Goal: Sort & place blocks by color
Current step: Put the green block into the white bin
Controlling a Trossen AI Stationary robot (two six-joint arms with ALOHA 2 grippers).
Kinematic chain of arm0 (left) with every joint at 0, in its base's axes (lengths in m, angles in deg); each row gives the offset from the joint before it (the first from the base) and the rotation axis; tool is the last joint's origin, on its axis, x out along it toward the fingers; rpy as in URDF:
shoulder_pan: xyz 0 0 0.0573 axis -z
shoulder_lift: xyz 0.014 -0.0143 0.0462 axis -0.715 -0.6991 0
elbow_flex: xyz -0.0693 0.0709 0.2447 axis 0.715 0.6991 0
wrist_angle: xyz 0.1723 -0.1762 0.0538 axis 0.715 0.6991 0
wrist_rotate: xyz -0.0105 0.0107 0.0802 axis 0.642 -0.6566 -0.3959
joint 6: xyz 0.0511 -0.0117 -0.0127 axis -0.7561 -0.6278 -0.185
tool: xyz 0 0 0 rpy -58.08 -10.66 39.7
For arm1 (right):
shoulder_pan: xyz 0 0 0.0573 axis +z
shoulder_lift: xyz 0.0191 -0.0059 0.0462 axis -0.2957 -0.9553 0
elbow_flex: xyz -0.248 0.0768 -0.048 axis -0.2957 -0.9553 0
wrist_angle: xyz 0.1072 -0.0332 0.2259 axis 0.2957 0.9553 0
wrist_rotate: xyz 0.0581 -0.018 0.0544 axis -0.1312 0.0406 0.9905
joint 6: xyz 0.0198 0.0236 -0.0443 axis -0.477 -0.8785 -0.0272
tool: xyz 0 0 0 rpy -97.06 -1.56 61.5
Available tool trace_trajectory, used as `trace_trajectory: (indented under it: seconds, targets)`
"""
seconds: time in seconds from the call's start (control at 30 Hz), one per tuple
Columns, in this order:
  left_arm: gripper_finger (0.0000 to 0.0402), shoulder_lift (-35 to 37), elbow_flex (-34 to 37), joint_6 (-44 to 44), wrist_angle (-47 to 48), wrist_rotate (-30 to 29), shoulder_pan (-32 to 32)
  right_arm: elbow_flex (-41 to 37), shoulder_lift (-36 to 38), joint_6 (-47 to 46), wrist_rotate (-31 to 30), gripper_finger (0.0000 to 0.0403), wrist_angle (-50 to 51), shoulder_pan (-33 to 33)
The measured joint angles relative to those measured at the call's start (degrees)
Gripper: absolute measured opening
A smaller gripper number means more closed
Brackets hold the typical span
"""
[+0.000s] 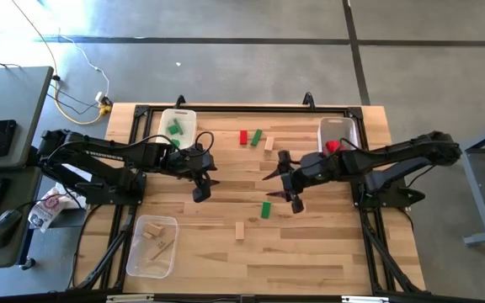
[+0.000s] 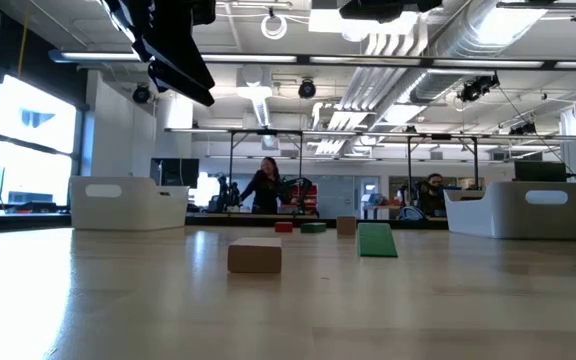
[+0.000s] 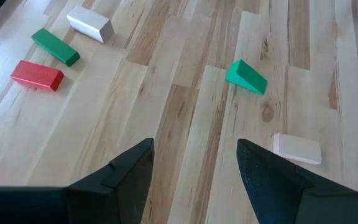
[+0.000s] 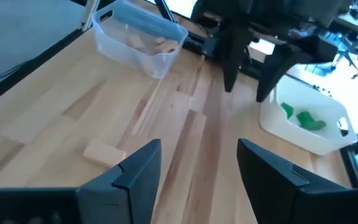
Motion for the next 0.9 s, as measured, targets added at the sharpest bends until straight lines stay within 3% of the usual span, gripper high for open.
trace_trajectory:
  seconds: [0.47,0.7,0.9]
  targets:
    - [0.0216,0.0,0.0,0.0,-2.7,0.0,0.0,0.2,-3.1,-30.1,-5.6,0.0195,-1.7,0.5]
    - [0.0216,0.0,0.0,0.0,-2.8,0.0,0.0,8.5,-5.8,-32.9,-7.4,0.0194,7.4,0.9]
    - [0.0216,0.0,0.0,0.0,-2.9,0.0,0.0,14.3,-9.7,-45.4,-9.0,0.0194,19.0,0.6]
